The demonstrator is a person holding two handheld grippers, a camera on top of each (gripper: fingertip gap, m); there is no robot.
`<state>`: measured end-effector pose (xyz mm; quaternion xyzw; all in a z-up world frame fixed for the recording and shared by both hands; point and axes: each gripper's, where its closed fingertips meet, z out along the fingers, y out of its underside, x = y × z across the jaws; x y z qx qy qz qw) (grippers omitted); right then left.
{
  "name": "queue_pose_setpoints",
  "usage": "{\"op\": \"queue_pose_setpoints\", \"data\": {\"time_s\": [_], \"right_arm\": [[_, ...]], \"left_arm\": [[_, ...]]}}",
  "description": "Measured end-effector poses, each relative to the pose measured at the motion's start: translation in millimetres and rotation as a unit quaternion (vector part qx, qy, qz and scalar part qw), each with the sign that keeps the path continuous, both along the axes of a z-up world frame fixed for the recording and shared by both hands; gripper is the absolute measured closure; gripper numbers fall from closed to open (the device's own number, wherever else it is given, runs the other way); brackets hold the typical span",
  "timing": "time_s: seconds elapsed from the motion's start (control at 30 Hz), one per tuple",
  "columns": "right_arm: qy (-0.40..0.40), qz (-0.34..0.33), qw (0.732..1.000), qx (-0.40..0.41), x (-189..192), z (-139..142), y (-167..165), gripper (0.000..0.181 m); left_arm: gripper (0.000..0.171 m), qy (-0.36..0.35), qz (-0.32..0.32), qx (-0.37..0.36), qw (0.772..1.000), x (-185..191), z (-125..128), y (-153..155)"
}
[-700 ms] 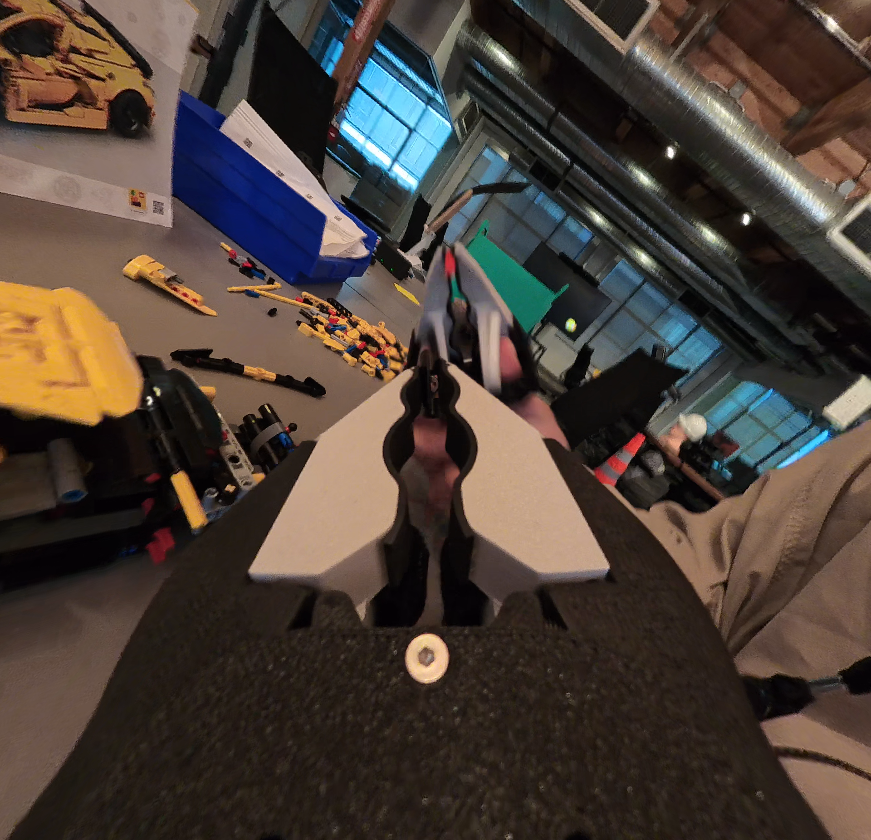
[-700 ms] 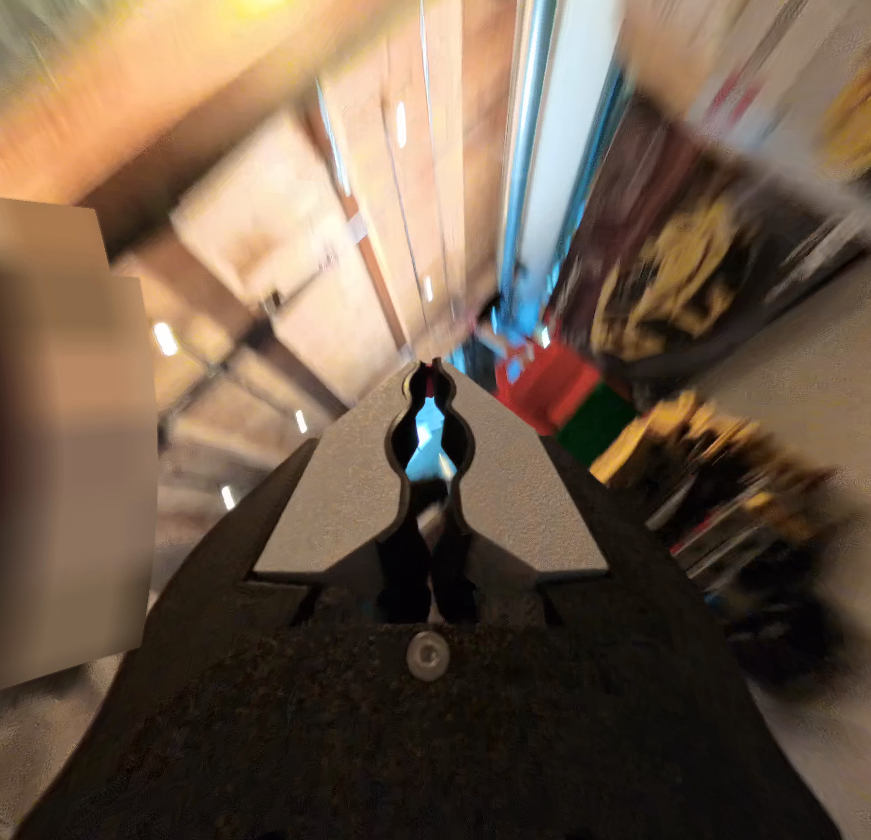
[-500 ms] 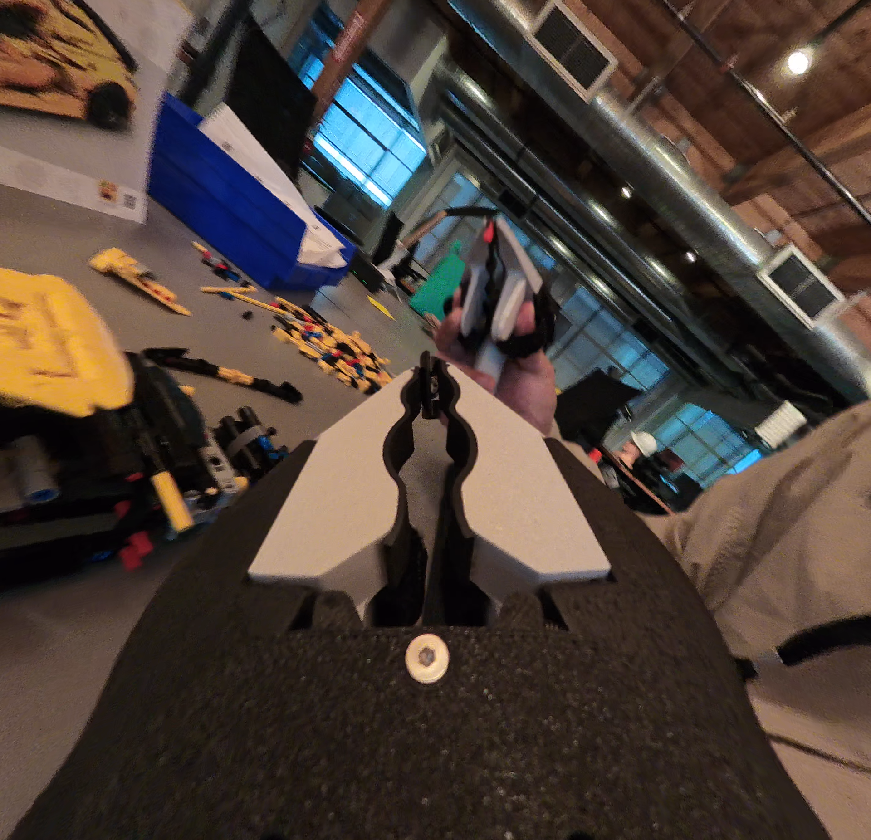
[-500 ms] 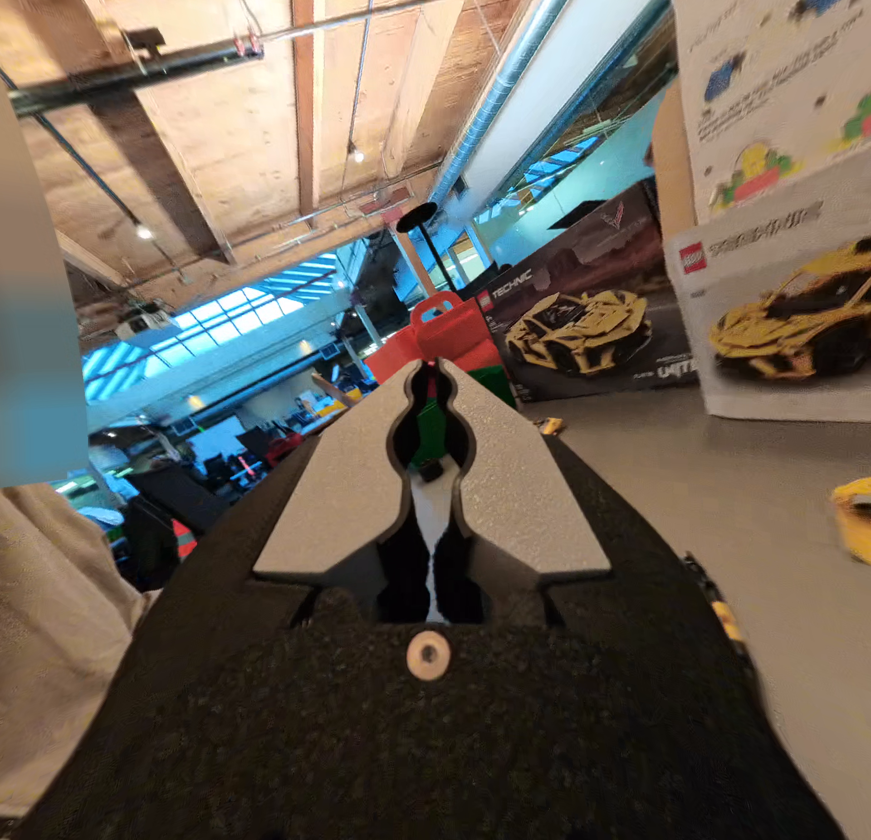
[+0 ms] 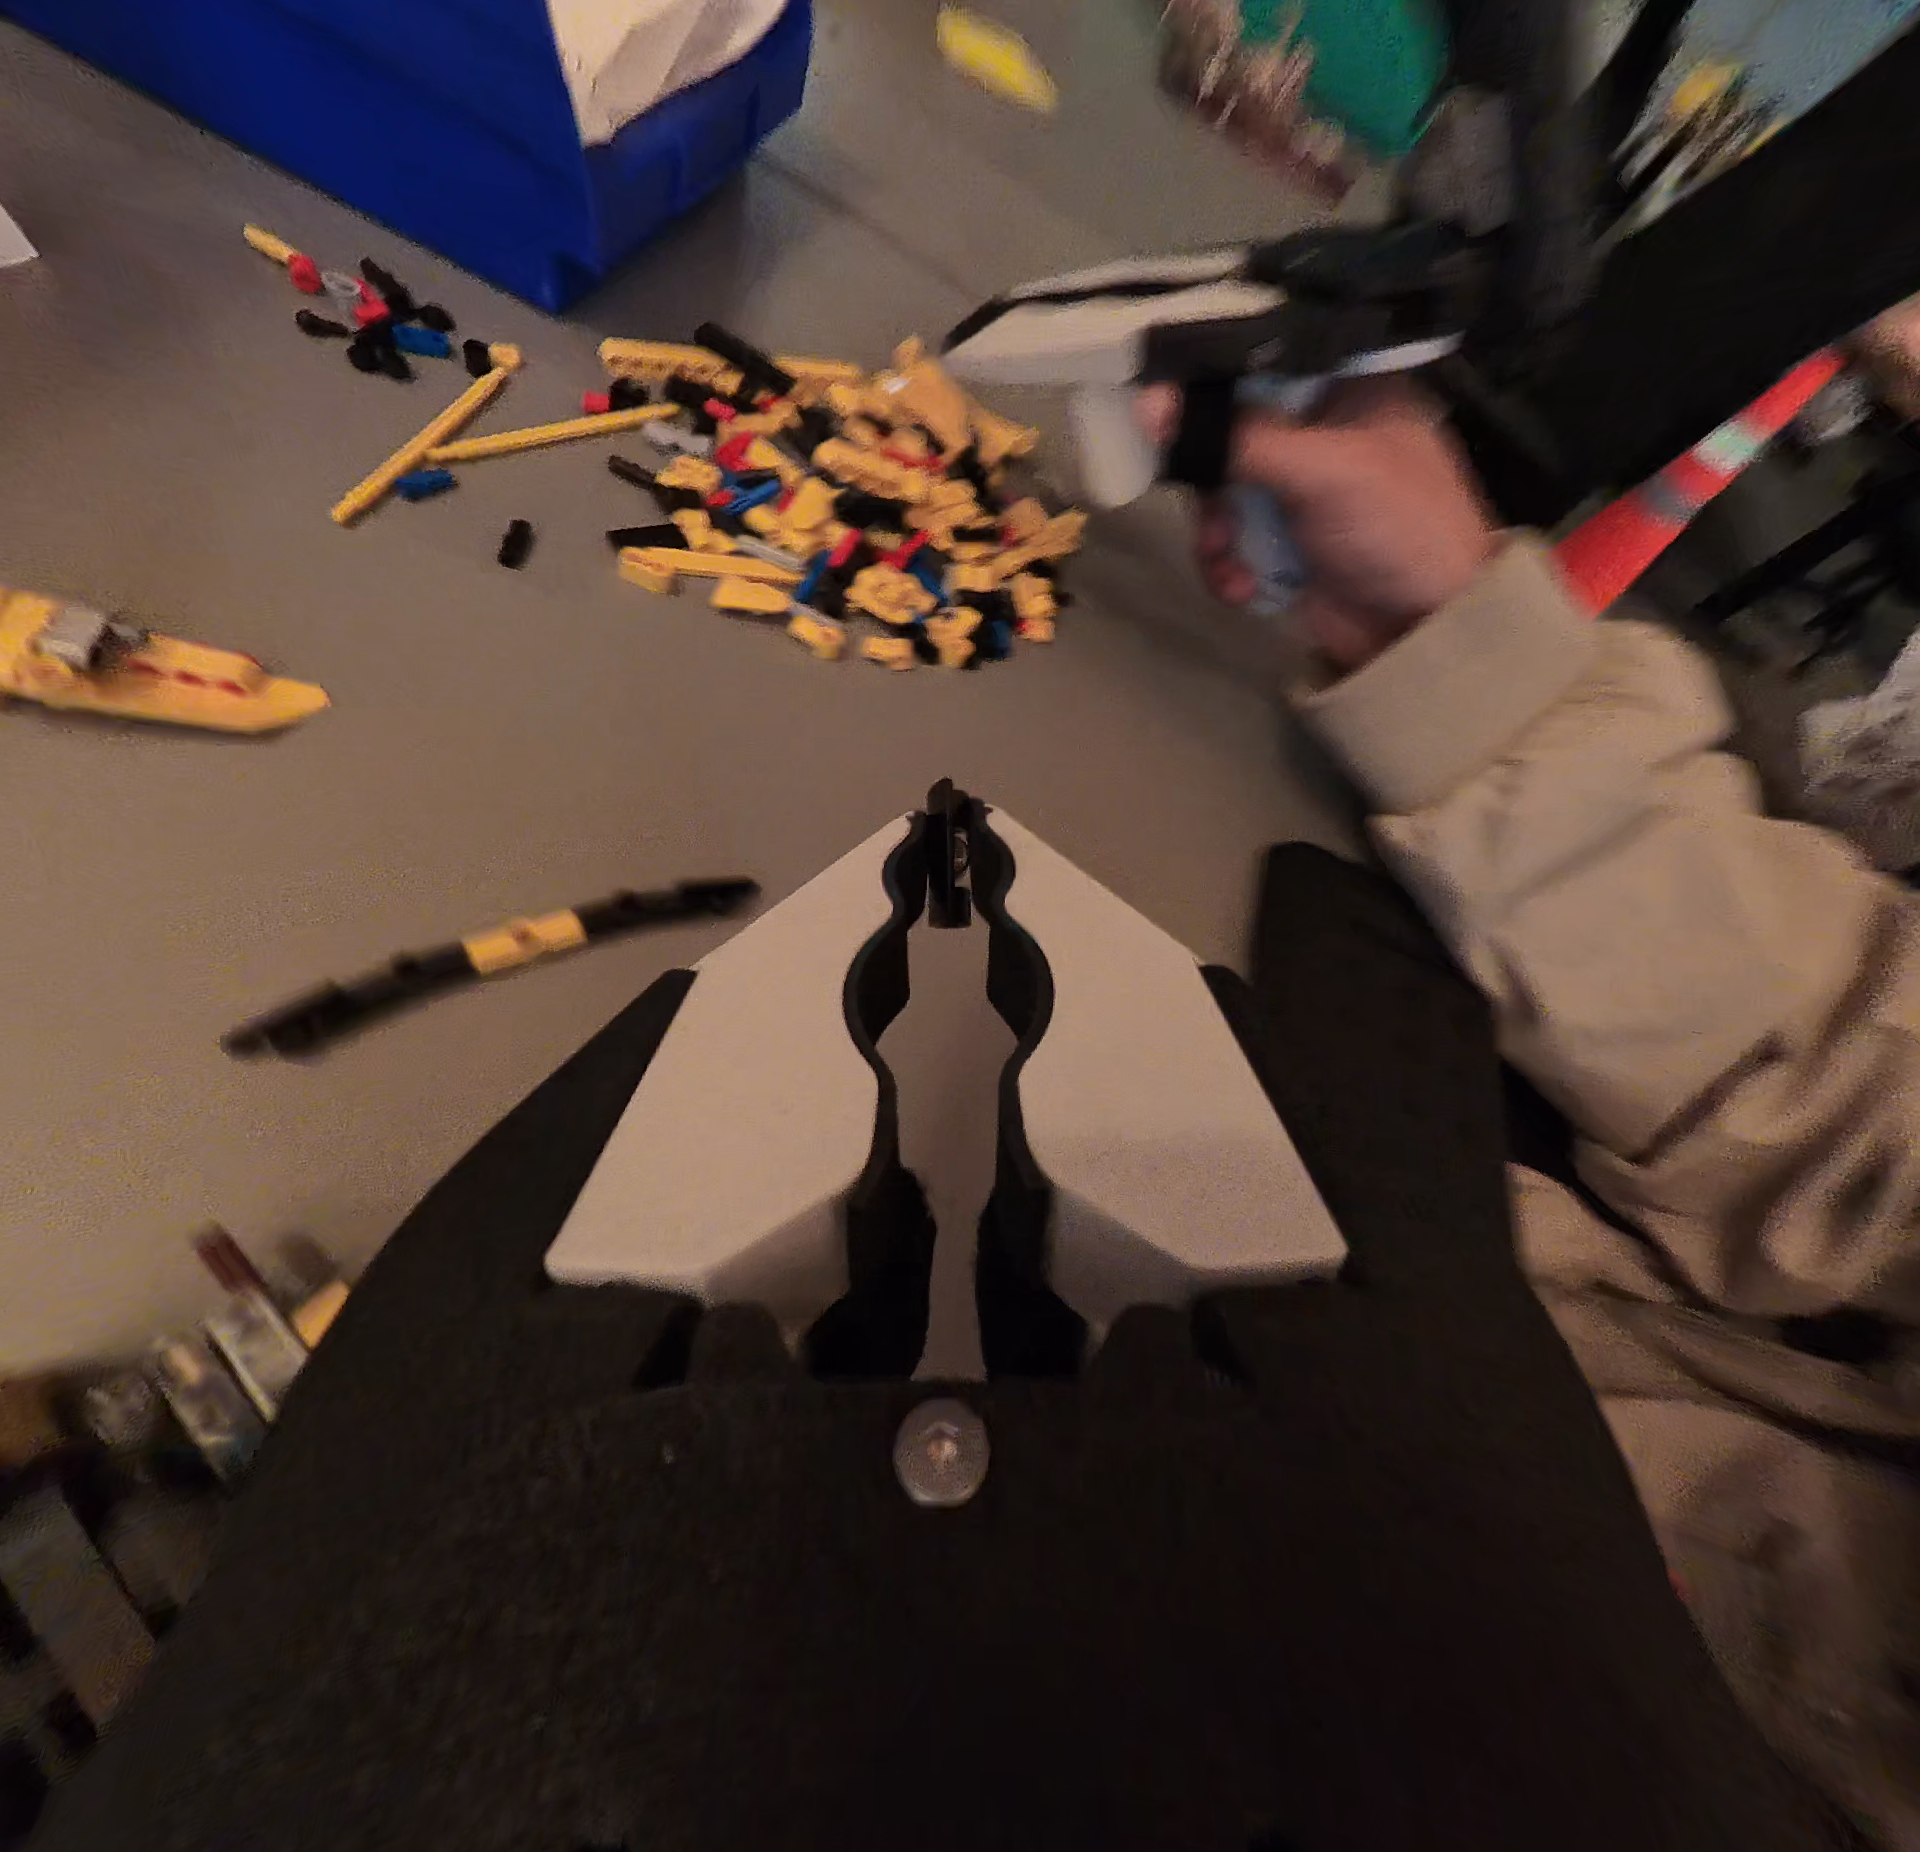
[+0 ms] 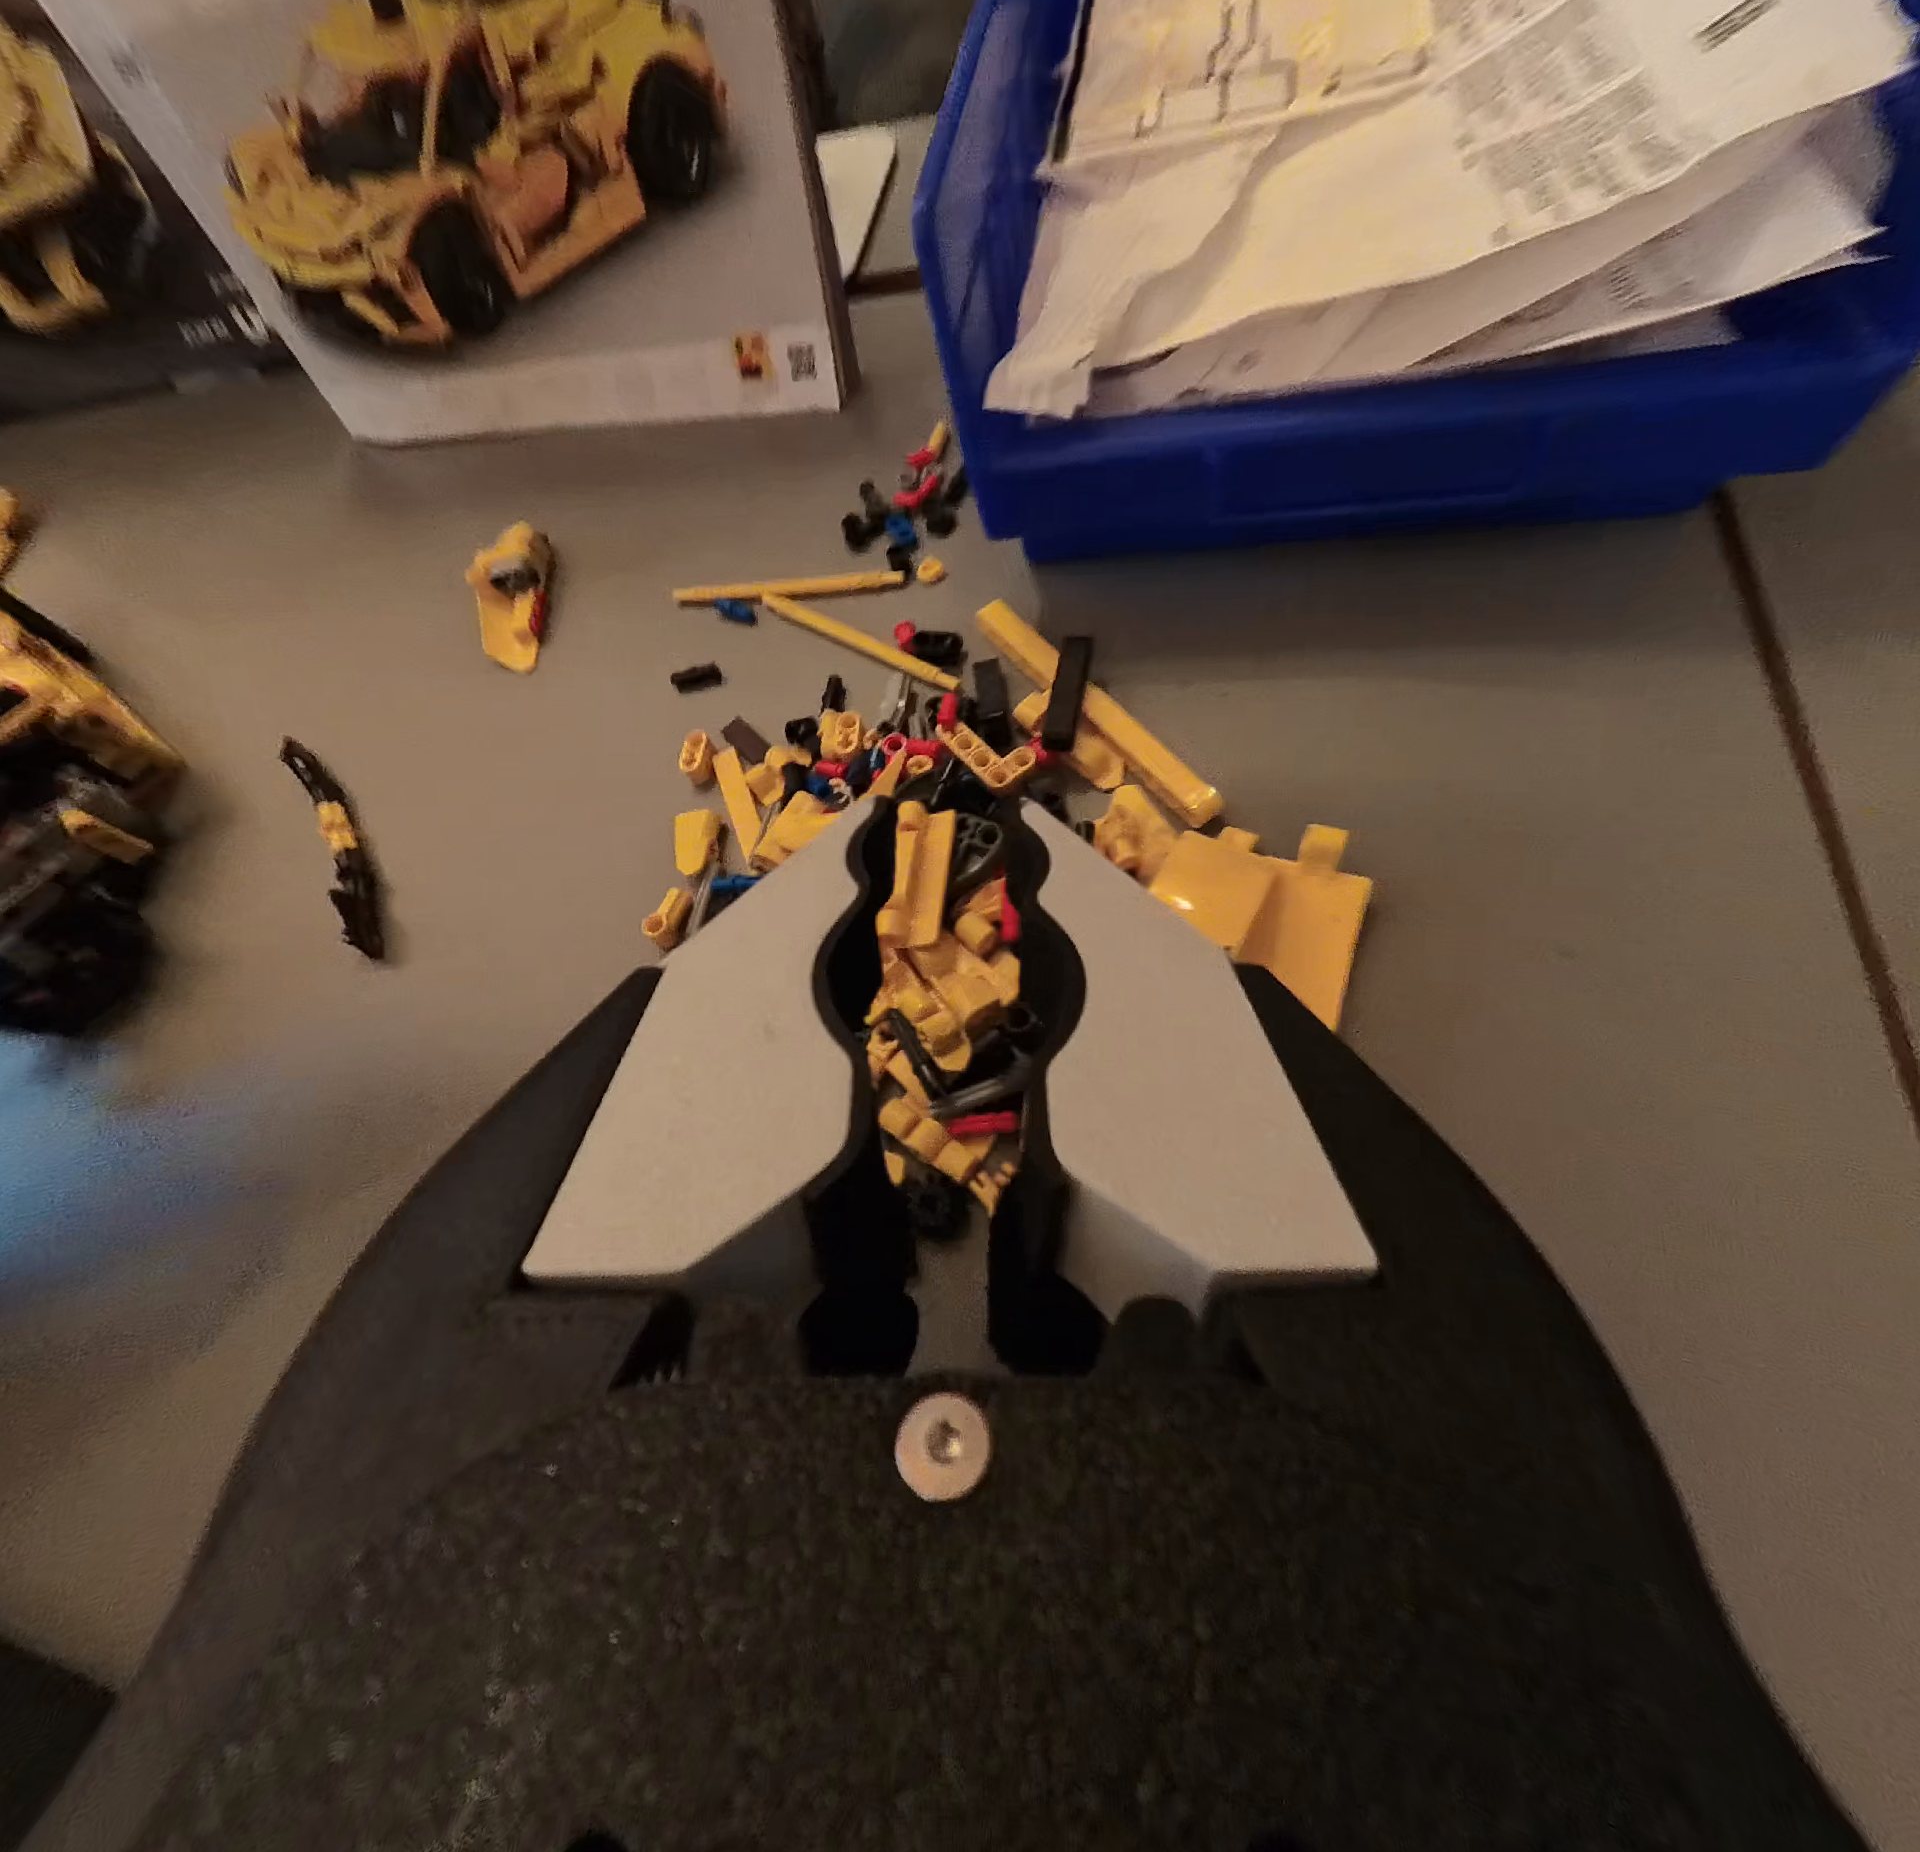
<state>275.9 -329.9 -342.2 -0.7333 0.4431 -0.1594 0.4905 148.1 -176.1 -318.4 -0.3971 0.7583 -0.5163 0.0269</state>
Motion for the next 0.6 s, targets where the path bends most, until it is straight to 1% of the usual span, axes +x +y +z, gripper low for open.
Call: {"op": "queue_pose_setpoints", "data": {"time_s": [0.07, 0.13, 0.2, 0.23, 0.3, 0.33, 0.37, 0.4, 0.43, 0.47, 0.5, 0.53, 0.6], "right_arm": [[-0.014, -0.009, 0.999, 0.032, -1, 14, -11, 0.16], [-0.03, -0.021, 0.998, 0.053, -3, 28, -22, 0.161], [-0.038, -0.031, 0.997, 0.065, -9, 37, -31, 0.164], [-0.04, -0.031, 0.996, 0.076, -13, 39, -33, 0.166], [-0.029, -0.021, 0.995, 0.095, -21, 36, -34, 0.168], [-0.02, -0.019, 0.995, 0.1, -24, 32, -36, 0.169], [-0.017, -0.018, 0.994, 0.103, -25, 30, -37, 0.169], [-0.016, -0.018, 0.994, 0.106, -26, 28, -39, 0.169], [-0.014, -0.019, 0.994, 0.11, -26, 27, -41, 0.169], [-0.012, -0.019, 0.993, 0.118, -27, 27, -42, 0.169], [-0.012, -0.018, 0.992, 0.128, -27, 29, -41, 0.169], [-0.018, -0.01, 0.99, 0.139, -28, 33, -38, 0.166], [-0.058, 0.048, 0.986, 0.15, -38, 48, -17, 0.172]], "left_arm": [[0.166, 0.0, -0.014, 0.057, 0.998, 37, -14, -19], [0.166, 0.007, -0.045, 0.084, 0.995, 65, -28, -49], [0.166, 0.028, -0.088, 0.097, 0.991, 84, -42, -81], [0.166, 0.033, -0.1, 0.102, 0.989, 93, -46, -94], [0.165, 0.022, -0.099, 0.101, 0.99, 112, -48, -112], [0.163, 0.023, -0.102, 0.099, 0.99, 118, -48, -119], [0.152, 0.031, -0.106, 0.093, 0.99, 121, -48, -125], [0.142, 0.041, -0.109, 0.083, 0.99, 122, -48, -128], [0.136, 0.047, -0.107, 0.073, 0.99, 124, -46, -128], [0.132, 0.047, -0.101, 0.06, 0.992, 126, -43, -126], [0.132, 0.044, -0.094, 0.044, 0.994, 127, -37, -120], [0.131, 0.038, -0.085, 0.023, 0.995, 128, -26, -112], [0.129, 0.007, -0.065, -0.021, 0.998, 120, 8, -86]]}}
